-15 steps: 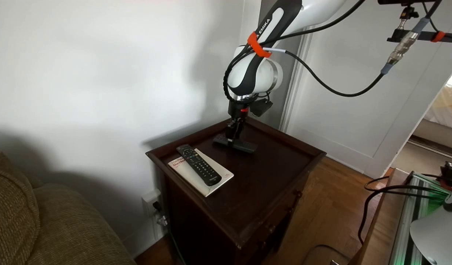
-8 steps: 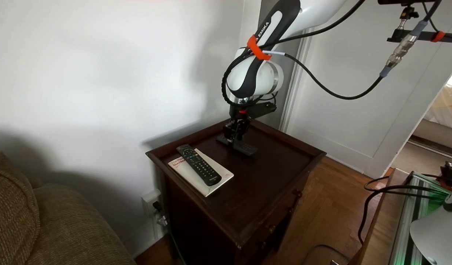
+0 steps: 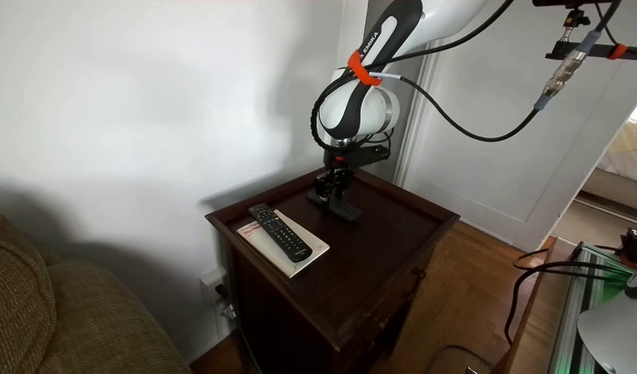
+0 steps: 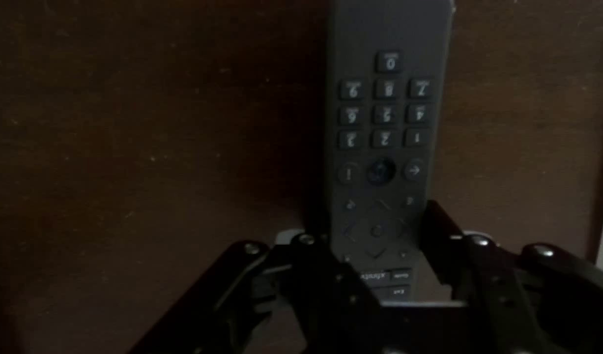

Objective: Turn the grey remote control to the right

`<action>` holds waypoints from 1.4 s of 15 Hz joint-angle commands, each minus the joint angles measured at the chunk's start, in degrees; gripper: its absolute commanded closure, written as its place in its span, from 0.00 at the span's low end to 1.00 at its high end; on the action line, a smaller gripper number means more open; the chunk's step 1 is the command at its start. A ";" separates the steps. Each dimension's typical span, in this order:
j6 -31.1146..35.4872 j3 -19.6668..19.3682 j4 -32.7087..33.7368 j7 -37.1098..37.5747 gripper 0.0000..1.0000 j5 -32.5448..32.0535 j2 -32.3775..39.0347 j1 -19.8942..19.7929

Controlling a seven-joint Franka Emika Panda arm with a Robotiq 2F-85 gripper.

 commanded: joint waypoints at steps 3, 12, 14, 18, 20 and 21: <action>-0.92 -0.98 0.21 0.70 0.24 1.25 0.40 0.75; -5.68 -1.39 -4.17 1.01 0.00 0.74 -8.60 1.60; -8.88 -2.69 -4.71 2.21 0.00 -0.29 -11.82 2.99; -18.39 -4.54 -4.16 5.24 0.00 -1.30 -16.64 5.00; -20.45 -5.42 -4.35 7.01 0.00 -2.22 -18.66 6.00; -20.93 -5.87 -4.41 7.61 0.00 -2.75 -19.33 6.41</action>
